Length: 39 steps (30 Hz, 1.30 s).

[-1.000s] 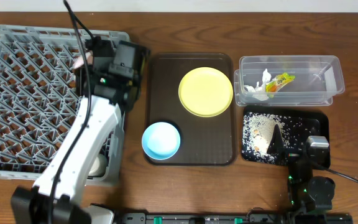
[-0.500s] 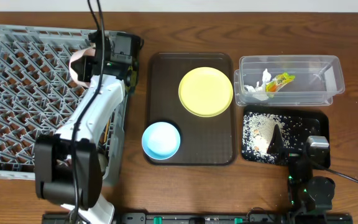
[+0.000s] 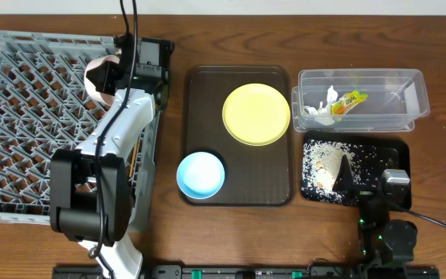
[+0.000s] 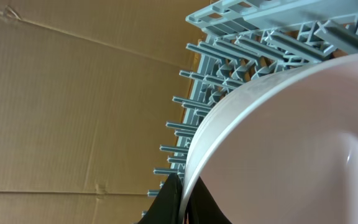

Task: Sort waste into correct bins and load items into the dishwasher
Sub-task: 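Carry the pink bowl to the dish rack and set it upright, then reach the left gripper to the light-blue bowl and grasp its rim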

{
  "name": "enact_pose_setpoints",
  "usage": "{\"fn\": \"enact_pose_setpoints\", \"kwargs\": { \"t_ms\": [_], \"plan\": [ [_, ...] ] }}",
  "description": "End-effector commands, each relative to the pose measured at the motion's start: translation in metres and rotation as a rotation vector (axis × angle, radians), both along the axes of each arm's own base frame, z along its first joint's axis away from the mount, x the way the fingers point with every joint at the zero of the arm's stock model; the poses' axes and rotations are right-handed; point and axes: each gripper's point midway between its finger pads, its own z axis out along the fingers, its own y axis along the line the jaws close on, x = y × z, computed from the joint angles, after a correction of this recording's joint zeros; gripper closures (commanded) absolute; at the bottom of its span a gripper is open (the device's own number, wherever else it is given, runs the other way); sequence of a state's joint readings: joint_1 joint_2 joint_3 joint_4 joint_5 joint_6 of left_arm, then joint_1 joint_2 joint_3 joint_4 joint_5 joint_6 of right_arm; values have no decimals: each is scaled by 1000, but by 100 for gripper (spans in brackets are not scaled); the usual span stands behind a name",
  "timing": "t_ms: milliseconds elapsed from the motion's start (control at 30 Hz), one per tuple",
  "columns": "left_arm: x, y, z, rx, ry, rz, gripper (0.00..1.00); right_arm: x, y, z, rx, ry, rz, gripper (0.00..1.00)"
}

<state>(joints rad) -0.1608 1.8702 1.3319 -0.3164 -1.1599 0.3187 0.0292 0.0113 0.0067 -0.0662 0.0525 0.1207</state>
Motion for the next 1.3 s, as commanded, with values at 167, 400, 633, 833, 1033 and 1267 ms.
{"fn": "enact_pose_setpoints", "kwargs": {
  "t_ms": [167, 400, 633, 833, 1033, 1267],
  "plan": [
    [-1, -13, -11, 23, 63, -32, 90, 0, -2, 0, -11, 0, -11, 1],
    [-5, -25, -18, 1, 78, -52, 87, 0, -3, 0, -11, 0, -11, 1],
    [-22, -33, -27, -29, 74, -26, 64, 0, -2, 0, -11, 0, -11, 1],
    [-35, -95, -48, -299, 130, -177, 47, 0, -2, 0, -11, 0, -11, 1],
    [-54, -154, -35, -585, 132, -332, 41, 0, -2, 0, -11, 0, -11, 1],
    [-112, -205, -19, -1057, 201, -368, 40, 0, -2, 0, -11, 0, -11, 1]
  ]
}}
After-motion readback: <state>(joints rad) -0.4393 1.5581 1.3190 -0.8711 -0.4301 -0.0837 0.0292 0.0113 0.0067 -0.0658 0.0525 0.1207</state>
